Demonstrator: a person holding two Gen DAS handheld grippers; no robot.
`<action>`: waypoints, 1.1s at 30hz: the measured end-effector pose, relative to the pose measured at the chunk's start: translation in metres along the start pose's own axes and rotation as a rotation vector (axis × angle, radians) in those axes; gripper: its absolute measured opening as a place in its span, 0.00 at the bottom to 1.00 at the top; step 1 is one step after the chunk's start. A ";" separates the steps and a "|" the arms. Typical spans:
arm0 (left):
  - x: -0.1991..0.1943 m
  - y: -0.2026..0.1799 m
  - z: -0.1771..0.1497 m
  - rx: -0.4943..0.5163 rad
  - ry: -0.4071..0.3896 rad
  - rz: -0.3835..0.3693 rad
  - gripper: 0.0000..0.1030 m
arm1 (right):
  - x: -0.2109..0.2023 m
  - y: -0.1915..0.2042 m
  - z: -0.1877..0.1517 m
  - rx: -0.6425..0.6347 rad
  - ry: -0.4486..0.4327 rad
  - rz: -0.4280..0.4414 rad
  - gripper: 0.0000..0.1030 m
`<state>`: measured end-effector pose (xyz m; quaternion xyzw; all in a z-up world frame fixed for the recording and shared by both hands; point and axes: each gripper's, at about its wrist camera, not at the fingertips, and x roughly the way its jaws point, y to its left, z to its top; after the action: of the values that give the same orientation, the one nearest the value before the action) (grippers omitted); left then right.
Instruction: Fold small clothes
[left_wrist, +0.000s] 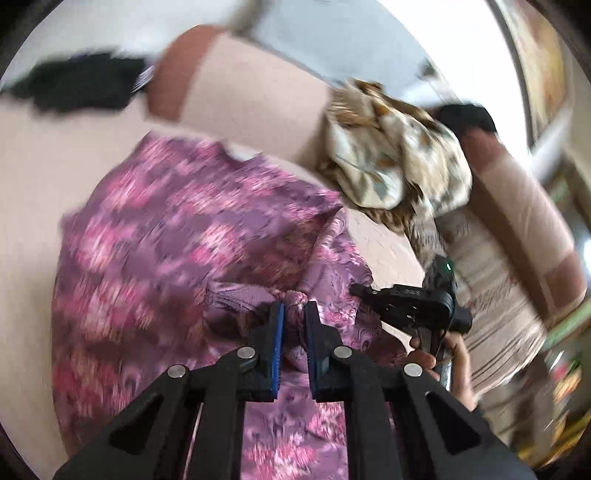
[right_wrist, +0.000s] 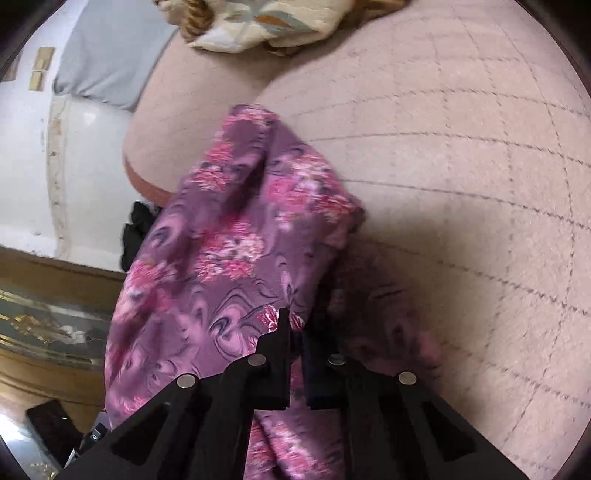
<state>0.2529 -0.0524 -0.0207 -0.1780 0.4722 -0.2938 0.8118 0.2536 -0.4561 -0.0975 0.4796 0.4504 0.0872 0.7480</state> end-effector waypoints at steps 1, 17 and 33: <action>0.004 0.007 0.000 -0.027 0.022 -0.006 0.10 | 0.000 0.002 -0.001 -0.002 0.000 0.020 0.05; 0.009 0.075 0.006 -0.308 0.099 -0.049 0.47 | 0.011 0.015 -0.025 0.013 0.027 0.107 0.67; 0.044 0.060 0.014 -0.204 0.093 0.054 0.65 | 0.014 0.067 -0.125 -0.071 0.162 0.214 0.69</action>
<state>0.3001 -0.0343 -0.0769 -0.2329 0.5413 -0.2301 0.7745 0.1868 -0.3331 -0.0694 0.4894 0.4522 0.2210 0.7122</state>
